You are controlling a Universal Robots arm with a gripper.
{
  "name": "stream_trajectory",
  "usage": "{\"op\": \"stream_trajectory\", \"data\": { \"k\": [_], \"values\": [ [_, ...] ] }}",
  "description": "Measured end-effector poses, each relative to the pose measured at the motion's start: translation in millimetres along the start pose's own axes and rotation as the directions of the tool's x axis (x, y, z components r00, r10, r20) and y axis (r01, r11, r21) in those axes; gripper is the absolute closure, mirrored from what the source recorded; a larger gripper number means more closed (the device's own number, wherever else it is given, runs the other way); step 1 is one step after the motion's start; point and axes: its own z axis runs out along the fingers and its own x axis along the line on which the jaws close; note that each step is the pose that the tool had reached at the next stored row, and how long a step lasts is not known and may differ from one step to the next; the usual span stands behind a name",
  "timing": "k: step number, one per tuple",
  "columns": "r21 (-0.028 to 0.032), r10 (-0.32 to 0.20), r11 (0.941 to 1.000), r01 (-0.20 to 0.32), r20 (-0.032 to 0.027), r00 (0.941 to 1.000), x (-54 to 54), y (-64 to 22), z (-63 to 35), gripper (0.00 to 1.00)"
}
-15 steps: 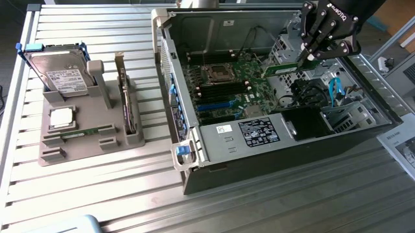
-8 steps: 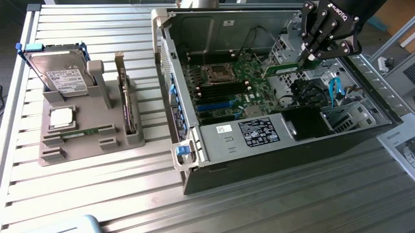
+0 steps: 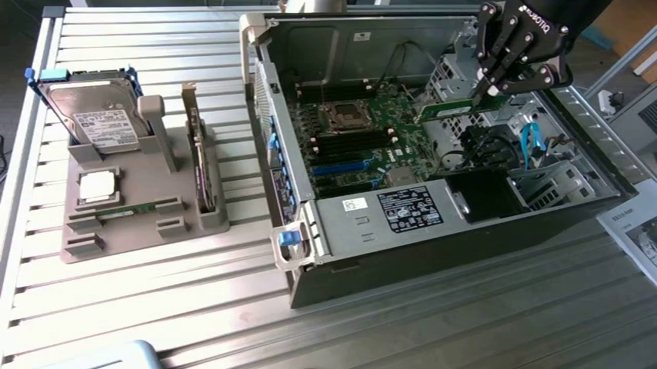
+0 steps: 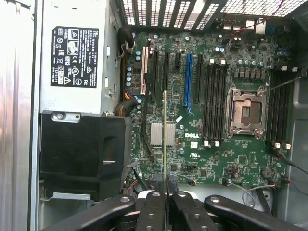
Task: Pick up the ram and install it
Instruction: 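Insert the ram into the slot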
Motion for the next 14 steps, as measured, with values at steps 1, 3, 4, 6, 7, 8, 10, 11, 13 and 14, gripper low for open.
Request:
{"op": "stream_trajectory", "data": {
  "k": [1, 3, 4, 6, 7, 8, 10, 11, 13, 14],
  "values": [
    [0.0, 0.0, 1.0, 0.0, 0.0, 1.0, 0.0, 0.0, 0.1, 0.88],
    [-0.0001, 0.0, 1.0, 0.0, -0.0005, 1.0, -1.2, -0.2, 2.1, 0.88],
    [-0.0005, 0.0, 1.0, 0.0, -0.0005, 1.0, -2.7, -0.3, 5.5, 0.88],
    [-0.0007, 0.0, 1.0, 0.0, -0.0004, 1.0, -5.6, -0.5, 12.8, 0.88],
    [-0.0007, 0.0, 1.0, 0.0, -0.0003, 1.0, -6.7, -0.6, 15.8, 0.88],
    [-0.0007, 0.0, 1.0, 0.0, -0.0002, 1.0, -7.4, -0.7, 18.4, 0.88],
    [-0.0007, 0.0, 1.0, 0.0, -0.0004, 1.0, -9.0, -0.7, 23.2, 0.88],
    [-0.0007, 0.0, 1.0, 0.0, -0.0003, 1.0, -10.1, -0.6, 26.9, 0.88],
    [-0.0008, 0.0, 1.0, 0.0, -0.0006, 1.0, -12.3, -0.5, 34.0, 0.88],
    [-0.0008, 0.0, 1.0, 0.0, -0.0006, 1.0, -13.1, -0.5, 35.9, 0.88]
  ]
}}
